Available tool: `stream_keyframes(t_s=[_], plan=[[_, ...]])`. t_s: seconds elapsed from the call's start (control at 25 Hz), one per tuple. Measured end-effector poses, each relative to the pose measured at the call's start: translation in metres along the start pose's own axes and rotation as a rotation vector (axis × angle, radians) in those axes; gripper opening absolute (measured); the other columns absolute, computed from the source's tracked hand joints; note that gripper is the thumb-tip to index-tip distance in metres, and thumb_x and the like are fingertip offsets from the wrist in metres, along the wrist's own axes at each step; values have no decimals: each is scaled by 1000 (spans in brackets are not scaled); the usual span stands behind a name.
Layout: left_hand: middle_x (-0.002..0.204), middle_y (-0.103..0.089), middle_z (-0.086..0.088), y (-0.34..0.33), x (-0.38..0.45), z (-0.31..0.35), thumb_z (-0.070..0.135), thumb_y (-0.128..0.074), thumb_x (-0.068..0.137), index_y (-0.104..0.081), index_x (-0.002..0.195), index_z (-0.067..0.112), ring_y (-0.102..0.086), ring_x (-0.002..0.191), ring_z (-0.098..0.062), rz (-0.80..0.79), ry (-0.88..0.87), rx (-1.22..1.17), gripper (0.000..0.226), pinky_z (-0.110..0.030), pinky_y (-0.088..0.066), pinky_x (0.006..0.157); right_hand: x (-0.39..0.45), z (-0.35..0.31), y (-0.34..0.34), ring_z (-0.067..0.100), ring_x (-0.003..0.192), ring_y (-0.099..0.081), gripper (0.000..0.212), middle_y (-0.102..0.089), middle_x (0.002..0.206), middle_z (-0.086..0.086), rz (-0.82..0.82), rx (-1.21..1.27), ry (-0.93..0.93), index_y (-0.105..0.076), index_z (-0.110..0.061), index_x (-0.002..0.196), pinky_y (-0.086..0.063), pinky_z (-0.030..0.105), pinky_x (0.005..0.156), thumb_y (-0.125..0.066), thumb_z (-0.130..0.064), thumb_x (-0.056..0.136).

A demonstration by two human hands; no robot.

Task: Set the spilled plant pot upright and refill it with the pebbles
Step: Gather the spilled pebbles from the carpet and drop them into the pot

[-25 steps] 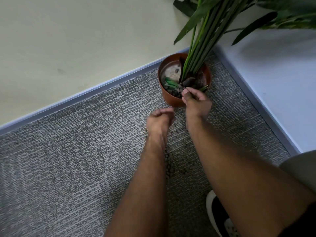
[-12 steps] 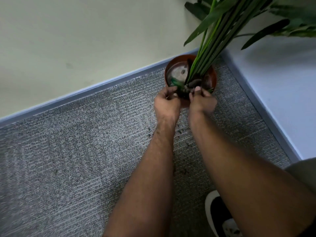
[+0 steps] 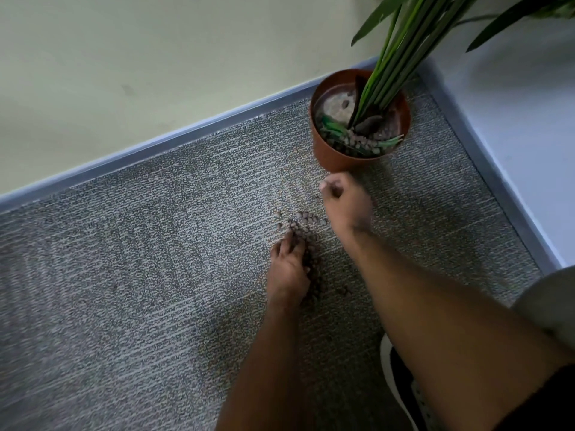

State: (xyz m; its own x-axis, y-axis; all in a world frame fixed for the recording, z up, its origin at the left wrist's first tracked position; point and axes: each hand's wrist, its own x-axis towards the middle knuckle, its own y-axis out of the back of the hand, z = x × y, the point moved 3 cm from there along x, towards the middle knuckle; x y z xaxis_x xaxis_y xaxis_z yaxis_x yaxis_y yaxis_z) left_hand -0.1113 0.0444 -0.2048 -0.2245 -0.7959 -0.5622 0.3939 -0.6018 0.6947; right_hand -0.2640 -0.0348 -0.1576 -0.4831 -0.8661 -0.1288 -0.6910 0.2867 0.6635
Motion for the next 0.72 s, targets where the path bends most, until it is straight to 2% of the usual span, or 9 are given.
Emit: stream_keyframes(t_s=[0.08,0.12,0.24,0.32,0.4,0.52,0.72], plan=[[156,-29,-8,2,-4,0,16,-53,97,-45,149,23,-37,134,-33,57,-35,51,54,-43,-47,105,-12,21,-18,21,102,-67,26,-72,114,-1,-313,-181,-130,-68,-23,114,-54,32,84,-71,-28,89],[149,-36,-10,1,-5,-1,16,-51,97,-48,145,22,-42,127,-33,79,-47,78,49,-43,-50,101,-22,28,-24,25,110,-65,37,-68,122,2,-439,-285,-137,-64,-26,123,-54,37,91,-72,-30,87],[138,-44,-12,-6,-9,-10,22,-51,99,-50,141,24,-48,120,-32,86,-22,40,41,-42,-51,96,-52,42,-35,32,129,-52,64,-42,148,7,-658,-558,-28,-46,-33,144,-49,44,102,-71,-37,85],[132,-47,-11,-7,-9,-13,26,-52,100,-53,138,24,-50,117,-31,96,-10,-2,38,-41,-52,94,-65,44,-39,36,128,-51,66,-31,152,11,-721,-612,26,-39,-33,146,-50,46,101,-68,-34,86],[127,-49,-10,-5,-6,-15,26,-54,98,-56,133,23,-53,112,-31,103,0,7,35,-41,-53,89,-70,45,-42,39,120,-57,60,-33,148,14,-743,-639,63,-39,-28,140,-52,47,95,-65,-25,87],[122,-51,-8,-7,0,-18,26,-56,97,-59,128,23,-55,109,-30,100,1,18,31,-40,-54,90,-70,47,-45,41,116,-60,57,-34,147,17,-758,-658,81,-37,-21,138,-50,45,92,-63,-13,87],[116,-56,-6,-9,3,-21,27,-57,95,-64,115,19,-58,103,-28,146,-20,23,22,-41,-56,88,-67,57,-46,41,114,-60,59,-47,135,18,-710,-602,-17,-37,-18,135,-52,45,94,-71,-23,87]])
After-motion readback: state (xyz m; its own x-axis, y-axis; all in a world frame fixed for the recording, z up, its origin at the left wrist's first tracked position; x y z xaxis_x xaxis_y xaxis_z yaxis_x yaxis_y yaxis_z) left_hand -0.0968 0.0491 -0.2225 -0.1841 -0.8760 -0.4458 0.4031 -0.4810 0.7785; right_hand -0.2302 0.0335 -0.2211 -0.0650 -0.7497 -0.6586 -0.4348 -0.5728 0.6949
